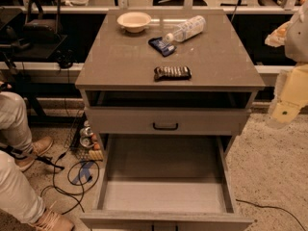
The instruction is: Place rxbar chocolate into middle drawer
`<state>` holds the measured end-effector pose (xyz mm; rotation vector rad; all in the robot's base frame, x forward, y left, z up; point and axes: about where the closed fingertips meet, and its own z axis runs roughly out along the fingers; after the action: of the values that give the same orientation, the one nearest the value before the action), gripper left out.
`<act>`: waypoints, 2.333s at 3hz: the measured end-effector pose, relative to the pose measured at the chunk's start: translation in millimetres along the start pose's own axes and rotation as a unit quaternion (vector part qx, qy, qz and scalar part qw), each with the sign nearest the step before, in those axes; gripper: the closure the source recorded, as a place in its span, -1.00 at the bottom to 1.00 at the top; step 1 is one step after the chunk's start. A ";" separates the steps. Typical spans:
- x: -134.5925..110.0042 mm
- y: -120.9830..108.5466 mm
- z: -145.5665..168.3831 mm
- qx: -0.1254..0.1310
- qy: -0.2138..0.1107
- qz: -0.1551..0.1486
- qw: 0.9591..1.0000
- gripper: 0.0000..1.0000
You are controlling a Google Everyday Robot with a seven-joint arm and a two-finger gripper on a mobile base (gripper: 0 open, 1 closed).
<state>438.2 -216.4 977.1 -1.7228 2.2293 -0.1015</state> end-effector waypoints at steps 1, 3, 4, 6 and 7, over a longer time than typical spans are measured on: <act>-1.1 -2.4 0.4 0.001 -0.002 0.000 1.000 -1.00; -41.4 -86.7 35.6 -0.005 -0.045 -0.010 0.999 -1.00; -88.5 -139.0 102.3 -0.048 -0.033 -0.014 0.998 -1.00; -130.4 -169.5 156.9 -0.064 -0.035 -0.012 0.997 -1.00; -140.6 -179.3 182.1 -0.069 -0.035 -0.005 0.997 -1.00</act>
Offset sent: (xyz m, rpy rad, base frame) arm 0.0929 0.0131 0.0114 0.1466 -0.0629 0.0685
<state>689.5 -105.6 878.6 -1.7787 2.2233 0.1129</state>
